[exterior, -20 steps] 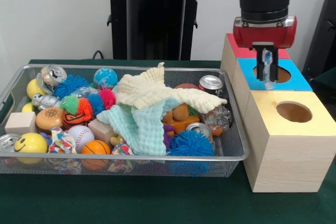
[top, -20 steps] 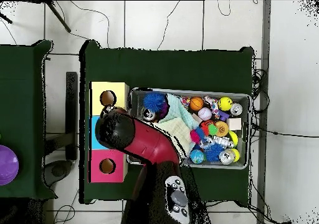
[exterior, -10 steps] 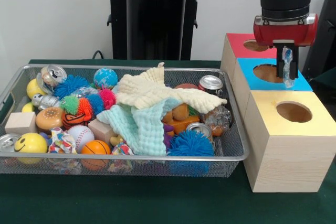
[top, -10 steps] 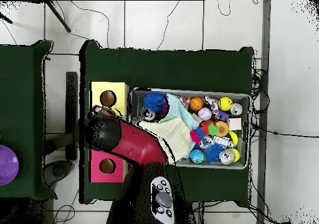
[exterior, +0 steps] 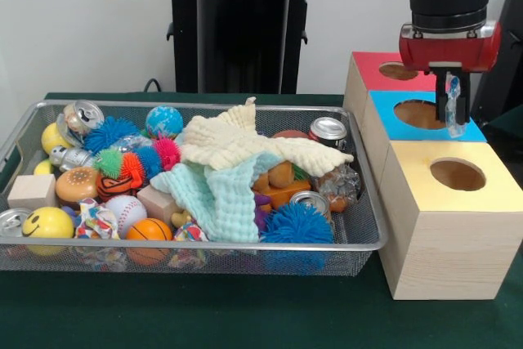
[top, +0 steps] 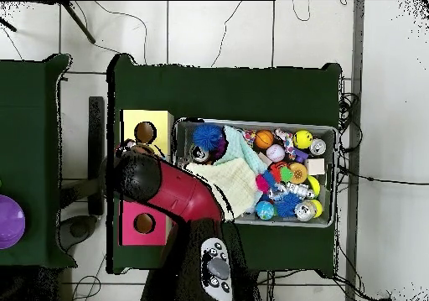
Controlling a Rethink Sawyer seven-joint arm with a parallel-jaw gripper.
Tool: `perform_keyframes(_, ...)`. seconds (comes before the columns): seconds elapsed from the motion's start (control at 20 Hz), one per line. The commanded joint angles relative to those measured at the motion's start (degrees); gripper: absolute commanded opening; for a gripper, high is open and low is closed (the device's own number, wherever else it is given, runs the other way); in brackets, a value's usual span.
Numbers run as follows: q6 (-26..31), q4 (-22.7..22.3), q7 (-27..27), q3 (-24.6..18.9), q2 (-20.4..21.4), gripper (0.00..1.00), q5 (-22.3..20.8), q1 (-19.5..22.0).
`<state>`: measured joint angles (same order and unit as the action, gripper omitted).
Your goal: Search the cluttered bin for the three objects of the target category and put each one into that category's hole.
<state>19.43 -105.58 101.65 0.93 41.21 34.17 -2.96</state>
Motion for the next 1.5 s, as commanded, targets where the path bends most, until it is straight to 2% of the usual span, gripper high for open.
perform_keyframes(0.05,-4.22,-2.69,15.09,-3.10,-3.01,0.00,2.56,0.44)
perform_keyframes(0.65,-4.12,0.25,13.92,-3.50,-4.73,0.00,1.62,1.40)
perform_keyframes(1.15,-2.90,5.04,14.93,-1.05,-7.33,0.00,1.65,-0.46)
perform_keyframes(1.25,-3.34,5.04,14.46,-1.86,-7.38,0.00,1.68,0.22)
perform_keyframes(1.5,-2.63,3.51,16.03,-0.81,-5.76,0.00,1.88,-1.12)
